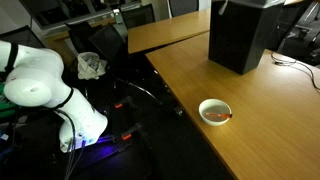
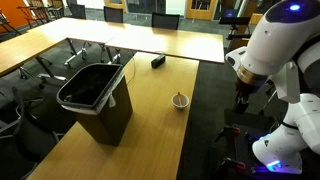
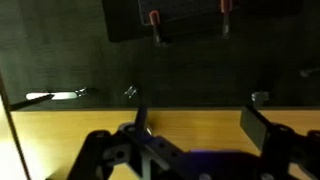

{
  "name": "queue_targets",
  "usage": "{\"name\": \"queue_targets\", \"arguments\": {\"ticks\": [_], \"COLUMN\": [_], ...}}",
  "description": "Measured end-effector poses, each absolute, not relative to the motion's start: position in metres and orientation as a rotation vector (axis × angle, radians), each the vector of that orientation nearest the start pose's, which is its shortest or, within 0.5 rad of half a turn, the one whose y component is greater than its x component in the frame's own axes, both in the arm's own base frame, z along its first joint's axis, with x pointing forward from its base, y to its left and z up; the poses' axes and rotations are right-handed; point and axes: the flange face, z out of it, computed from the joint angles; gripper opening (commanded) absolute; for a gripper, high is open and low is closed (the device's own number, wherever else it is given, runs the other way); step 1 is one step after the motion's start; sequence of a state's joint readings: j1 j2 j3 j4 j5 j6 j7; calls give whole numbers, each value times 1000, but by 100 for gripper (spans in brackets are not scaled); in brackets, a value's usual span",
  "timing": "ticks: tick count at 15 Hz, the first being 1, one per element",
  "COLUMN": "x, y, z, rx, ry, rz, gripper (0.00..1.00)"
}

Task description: Take the marker out of the bowl and put it on the table

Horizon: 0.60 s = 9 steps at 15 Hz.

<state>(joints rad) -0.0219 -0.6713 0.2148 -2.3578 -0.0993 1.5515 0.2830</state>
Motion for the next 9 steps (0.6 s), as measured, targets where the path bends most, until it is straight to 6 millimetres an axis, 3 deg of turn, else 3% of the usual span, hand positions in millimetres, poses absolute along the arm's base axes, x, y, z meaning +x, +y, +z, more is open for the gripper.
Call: {"name": "queue_targets", "arguments": {"ticks": [9], "x": [330], "y": [67], "z": [547], "rx": [-3384], "ry": [222], "rz": [156], "gripper": [100]}}
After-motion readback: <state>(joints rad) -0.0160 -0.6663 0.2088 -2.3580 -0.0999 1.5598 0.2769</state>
